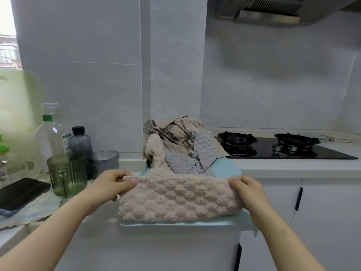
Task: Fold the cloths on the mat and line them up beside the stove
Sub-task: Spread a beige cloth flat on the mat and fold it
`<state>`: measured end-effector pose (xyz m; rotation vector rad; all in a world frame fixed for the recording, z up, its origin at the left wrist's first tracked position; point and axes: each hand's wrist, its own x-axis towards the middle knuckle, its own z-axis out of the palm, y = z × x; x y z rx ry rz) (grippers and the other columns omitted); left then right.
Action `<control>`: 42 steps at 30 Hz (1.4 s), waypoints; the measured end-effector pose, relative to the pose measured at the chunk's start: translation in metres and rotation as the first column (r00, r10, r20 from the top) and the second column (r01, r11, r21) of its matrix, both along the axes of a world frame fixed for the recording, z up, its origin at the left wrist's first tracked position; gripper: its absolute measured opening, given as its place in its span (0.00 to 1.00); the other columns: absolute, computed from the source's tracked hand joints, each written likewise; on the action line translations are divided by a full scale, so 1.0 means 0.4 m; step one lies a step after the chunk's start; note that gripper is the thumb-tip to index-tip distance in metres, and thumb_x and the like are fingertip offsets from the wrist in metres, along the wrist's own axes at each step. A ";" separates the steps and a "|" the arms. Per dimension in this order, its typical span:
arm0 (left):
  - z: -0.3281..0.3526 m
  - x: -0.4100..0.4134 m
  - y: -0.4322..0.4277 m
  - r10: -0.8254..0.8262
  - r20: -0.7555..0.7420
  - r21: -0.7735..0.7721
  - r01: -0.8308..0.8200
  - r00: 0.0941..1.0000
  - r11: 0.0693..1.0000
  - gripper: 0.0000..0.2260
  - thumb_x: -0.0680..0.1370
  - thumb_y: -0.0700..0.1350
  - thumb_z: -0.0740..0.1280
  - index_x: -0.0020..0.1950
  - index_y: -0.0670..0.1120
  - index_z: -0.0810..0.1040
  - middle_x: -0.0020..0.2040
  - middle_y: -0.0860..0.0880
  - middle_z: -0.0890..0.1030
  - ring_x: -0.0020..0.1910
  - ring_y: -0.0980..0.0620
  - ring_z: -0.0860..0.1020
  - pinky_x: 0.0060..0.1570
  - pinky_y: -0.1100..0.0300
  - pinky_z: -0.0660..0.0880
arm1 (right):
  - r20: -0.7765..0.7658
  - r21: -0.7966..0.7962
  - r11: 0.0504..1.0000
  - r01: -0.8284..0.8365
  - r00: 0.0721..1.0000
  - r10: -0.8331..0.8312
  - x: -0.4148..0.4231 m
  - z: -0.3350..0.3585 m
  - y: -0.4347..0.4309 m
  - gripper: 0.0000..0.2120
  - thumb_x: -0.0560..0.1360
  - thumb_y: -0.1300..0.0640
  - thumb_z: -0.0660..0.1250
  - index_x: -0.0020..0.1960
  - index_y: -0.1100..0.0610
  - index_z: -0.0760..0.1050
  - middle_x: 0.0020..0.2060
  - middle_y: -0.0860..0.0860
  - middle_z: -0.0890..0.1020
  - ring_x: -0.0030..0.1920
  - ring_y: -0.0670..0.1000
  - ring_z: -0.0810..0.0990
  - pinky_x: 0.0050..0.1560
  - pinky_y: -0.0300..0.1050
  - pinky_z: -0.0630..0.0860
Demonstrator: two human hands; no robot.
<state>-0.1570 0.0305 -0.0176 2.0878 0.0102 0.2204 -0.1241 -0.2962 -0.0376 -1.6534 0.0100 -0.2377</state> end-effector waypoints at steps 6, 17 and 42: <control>-0.035 0.124 -0.014 0.171 0.068 -0.043 -0.168 0.983 0.985 0.04 0.76 0.42 0.68 0.42 0.43 0.78 0.35 0.47 0.79 0.32 0.51 0.74 0.33 0.60 0.69 | 0.108 -0.172 0.967 0.189 0.979 -0.172 0.145 -0.012 0.045 0.11 0.76 0.54 0.64 0.35 0.55 0.73 0.33 0.51 0.76 0.35 0.51 0.72 0.36 0.44 0.67; -0.126 0.262 0.003 0.250 0.086 0.092 -0.258 0.964 0.962 0.05 0.74 0.41 0.66 0.41 0.47 0.71 0.39 0.50 0.78 0.41 0.48 0.75 0.37 0.59 0.66 | 0.126 -0.546 0.800 0.249 0.968 -0.215 0.281 -0.090 0.075 0.13 0.76 0.50 0.61 0.36 0.55 0.70 0.32 0.53 0.80 0.37 0.58 0.79 0.37 0.50 0.76; -0.125 0.230 -0.017 0.109 0.195 -0.099 -0.091 0.975 0.991 0.06 0.77 0.43 0.65 0.44 0.49 0.68 0.27 0.47 0.68 0.22 0.52 0.63 0.20 0.65 0.60 | 0.119 -0.263 0.965 -0.014 0.992 0.047 0.248 -0.072 0.072 0.10 0.74 0.62 0.67 0.40 0.52 0.67 0.32 0.53 0.75 0.32 0.52 0.71 0.33 0.44 0.68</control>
